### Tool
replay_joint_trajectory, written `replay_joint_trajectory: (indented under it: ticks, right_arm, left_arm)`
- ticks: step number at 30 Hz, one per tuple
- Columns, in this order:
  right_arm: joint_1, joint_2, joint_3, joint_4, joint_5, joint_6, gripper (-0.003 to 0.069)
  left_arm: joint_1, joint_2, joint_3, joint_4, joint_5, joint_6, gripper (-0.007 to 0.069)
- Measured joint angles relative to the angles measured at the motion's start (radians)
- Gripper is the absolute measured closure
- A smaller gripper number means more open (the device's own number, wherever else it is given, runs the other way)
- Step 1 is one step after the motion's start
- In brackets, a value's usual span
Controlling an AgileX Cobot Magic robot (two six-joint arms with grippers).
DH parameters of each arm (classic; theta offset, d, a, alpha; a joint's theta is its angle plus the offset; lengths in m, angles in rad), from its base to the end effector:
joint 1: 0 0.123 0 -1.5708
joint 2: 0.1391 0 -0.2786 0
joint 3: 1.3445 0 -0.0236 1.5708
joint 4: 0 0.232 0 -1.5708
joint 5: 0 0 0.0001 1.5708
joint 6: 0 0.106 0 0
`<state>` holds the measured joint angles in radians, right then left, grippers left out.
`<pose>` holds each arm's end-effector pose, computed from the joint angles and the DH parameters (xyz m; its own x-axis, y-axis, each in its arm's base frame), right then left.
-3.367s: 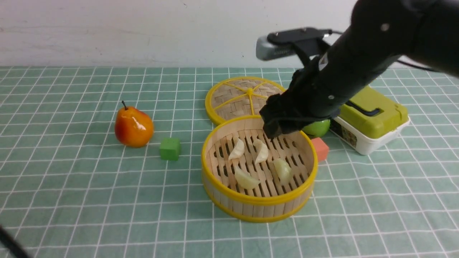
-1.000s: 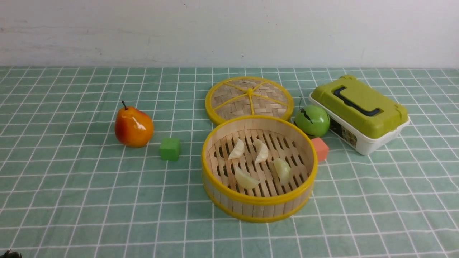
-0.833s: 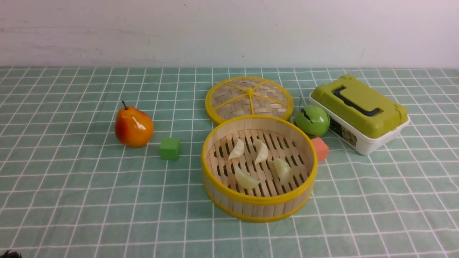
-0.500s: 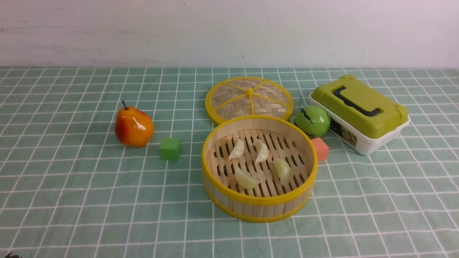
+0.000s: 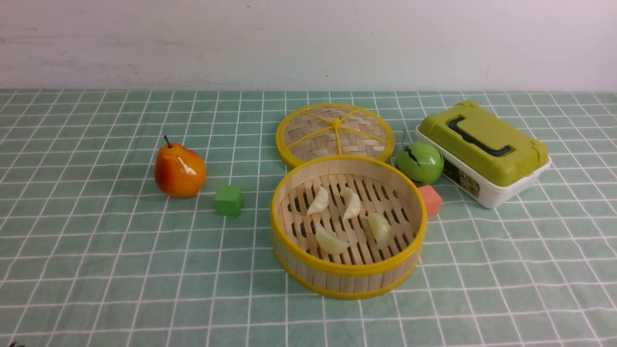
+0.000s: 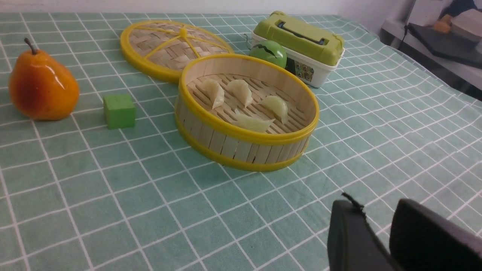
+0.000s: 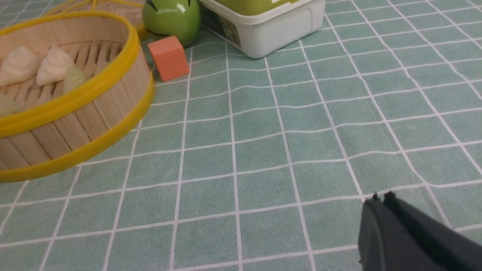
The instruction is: Put the dumplings into the steamer on the table with the blue tablecloth.
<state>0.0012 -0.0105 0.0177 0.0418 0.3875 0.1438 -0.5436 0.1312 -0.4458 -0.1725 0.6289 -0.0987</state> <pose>0.0541 0.0017 0.1686 -0.3003 0.1811 -0.9365 0.0389 0.9833 0.1777 0.0276 -0.0292 0.2867 -0.3231 -0.0796 -0.9430 0.5378 0.8045 -0.2521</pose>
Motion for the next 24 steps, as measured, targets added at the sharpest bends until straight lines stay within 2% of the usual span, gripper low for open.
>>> replay_joint_trajectory:
  ticks: [13, 18, 22, 24]
  right_arm:
    - [0.000, 0.000, 0.000, 0.002, 0.000, 0.000, 0.0662]
    - [0.000, 0.000, 0.000, 0.002, 0.000, 0.000, 0.0657]
    - [0.000, 0.000, 0.000, 0.002, 0.000, 0.000, 0.0652]
    - [0.000, 0.000, 0.000, 0.002, 0.000, 0.000, 0.0649]
  left_arm:
    - [0.000, 0.000, 0.000, 0.006, 0.003, 0.000, 0.0449]
    - [0.000, 0.000, 0.002, 0.067, 0.012, 0.000, 0.0446]
    - [0.000, 0.001, 0.012, 0.060, -0.012, 0.000, 0.0444]
    - [0.016, 0.001, 0.024, 0.063, -0.057, 0.000, 0.0470]
